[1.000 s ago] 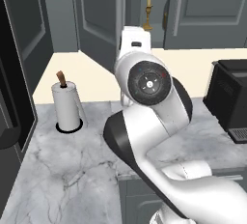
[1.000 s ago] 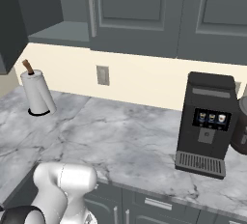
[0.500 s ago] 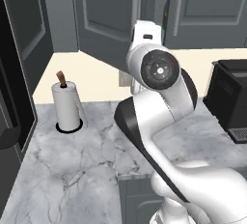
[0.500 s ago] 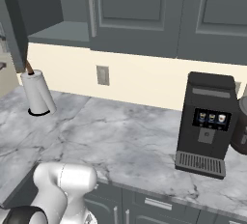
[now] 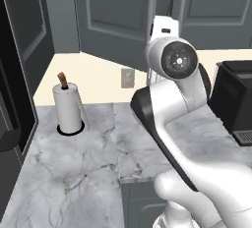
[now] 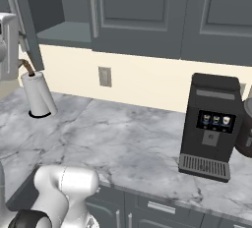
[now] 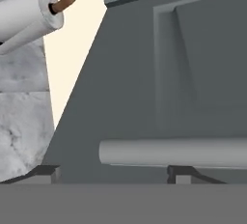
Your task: Pick the jar and candle from the dining table and place them in the open cabinet. Close the cabinet after placing the objects.
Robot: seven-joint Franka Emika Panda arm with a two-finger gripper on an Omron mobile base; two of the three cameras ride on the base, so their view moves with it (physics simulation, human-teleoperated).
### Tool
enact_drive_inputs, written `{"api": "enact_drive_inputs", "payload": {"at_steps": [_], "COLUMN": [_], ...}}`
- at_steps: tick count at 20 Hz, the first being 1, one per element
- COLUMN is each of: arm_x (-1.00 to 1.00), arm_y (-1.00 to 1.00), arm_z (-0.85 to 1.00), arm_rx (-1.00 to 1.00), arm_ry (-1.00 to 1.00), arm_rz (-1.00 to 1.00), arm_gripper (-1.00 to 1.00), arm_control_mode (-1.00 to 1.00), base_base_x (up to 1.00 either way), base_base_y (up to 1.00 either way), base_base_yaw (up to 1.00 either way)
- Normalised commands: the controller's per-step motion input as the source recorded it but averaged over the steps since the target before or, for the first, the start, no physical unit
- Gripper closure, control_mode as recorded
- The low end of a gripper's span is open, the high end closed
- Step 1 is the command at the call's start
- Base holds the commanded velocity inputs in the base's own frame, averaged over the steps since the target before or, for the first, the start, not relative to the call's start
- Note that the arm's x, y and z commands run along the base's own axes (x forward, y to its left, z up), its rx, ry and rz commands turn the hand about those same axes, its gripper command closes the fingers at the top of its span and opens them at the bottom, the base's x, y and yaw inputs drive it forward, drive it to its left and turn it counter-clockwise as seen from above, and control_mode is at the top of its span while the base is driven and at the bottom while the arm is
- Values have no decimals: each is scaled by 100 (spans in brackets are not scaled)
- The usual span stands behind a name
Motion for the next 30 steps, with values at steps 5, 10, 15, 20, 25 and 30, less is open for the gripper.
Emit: {"api": "enact_drive_inputs", "payload": {"at_steps": [5, 10, 15, 20, 25, 30], "arm_x": [48, 54, 61, 61, 69, 70], "arm_y": [-35, -25, -22, -23, -19, -18], "arm_z": [0, 0, 0, 0, 0, 0], "arm_rx": [0, 0, 0, 0, 0, 0], "arm_ry": [0, 0, 0, 0, 0, 0], "arm_rz": [-3, -4, -4, -3, -3, -3], "arm_gripper": [-100, -100, -100, -100, -100, -100], "arm_control_mode": [-100, -100, -100, -100, -100, -100], "base_base_x": [0, 0, 0, 0, 0, 0], "base_base_y": [0, 0, 0, 0, 0, 0], "base_base_yaw": [0, 0, 0, 0, 0, 0]}}
